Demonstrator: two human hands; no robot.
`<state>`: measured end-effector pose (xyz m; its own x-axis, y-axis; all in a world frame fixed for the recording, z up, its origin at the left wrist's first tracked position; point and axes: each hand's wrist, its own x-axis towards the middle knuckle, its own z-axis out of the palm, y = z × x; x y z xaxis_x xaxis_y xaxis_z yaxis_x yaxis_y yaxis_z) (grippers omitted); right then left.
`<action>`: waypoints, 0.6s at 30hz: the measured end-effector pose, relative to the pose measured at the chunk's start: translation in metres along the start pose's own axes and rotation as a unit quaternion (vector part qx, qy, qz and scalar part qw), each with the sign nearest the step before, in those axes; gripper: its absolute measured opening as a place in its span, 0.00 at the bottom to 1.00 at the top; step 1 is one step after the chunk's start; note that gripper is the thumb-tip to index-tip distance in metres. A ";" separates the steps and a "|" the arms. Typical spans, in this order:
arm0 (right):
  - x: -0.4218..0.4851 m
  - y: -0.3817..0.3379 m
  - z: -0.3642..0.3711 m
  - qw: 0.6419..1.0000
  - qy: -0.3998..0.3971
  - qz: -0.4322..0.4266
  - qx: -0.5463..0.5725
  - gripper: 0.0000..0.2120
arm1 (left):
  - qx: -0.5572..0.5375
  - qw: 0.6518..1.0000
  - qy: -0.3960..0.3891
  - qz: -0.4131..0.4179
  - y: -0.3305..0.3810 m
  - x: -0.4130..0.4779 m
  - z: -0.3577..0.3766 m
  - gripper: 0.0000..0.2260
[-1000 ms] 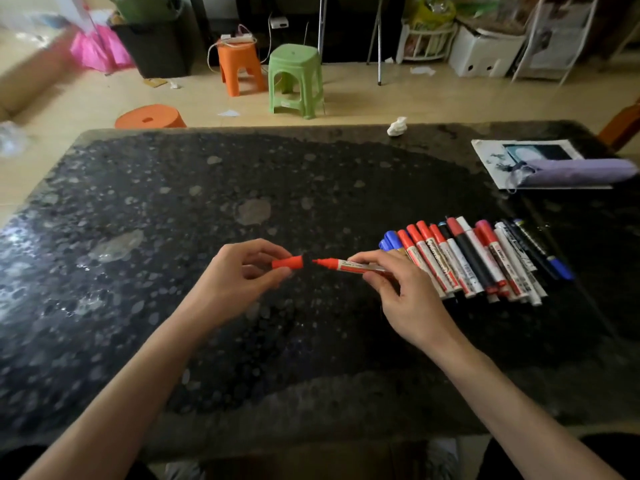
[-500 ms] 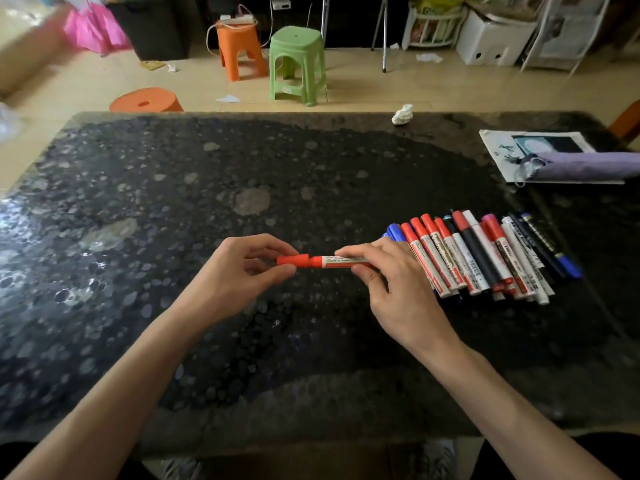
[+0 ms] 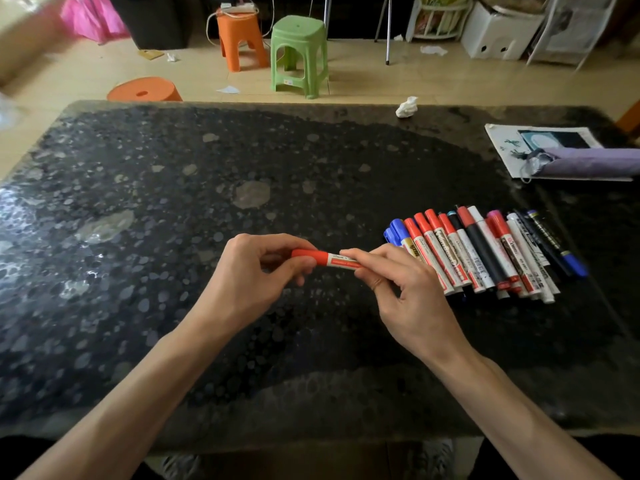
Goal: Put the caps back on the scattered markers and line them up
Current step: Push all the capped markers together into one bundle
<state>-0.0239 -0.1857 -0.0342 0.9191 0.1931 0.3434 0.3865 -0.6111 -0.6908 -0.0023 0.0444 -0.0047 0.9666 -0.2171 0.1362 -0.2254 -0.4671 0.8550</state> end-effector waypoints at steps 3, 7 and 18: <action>0.000 0.001 0.001 1.000 0.004 -0.005 -0.007 0.18 | 0.004 1.000 -0.007 -0.002 -0.002 0.000 0.001 0.06; 0.000 0.001 0.003 1.000 0.003 -0.014 -0.016 0.19 | -0.007 1.000 0.001 -0.003 -0.004 -0.002 0.004 0.06; 0.003 -0.004 -0.012 0.998 -0.037 0.027 -0.053 0.12 | 0.005 1.000 -0.026 0.011 -0.005 0.009 0.018 0.06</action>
<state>-0.0242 -0.1917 -0.0228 0.9430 0.2111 0.2572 0.3296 -0.6985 -0.6352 0.0056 0.0290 -0.0170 0.9537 -0.2720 0.1285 -0.2484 -0.4710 0.8465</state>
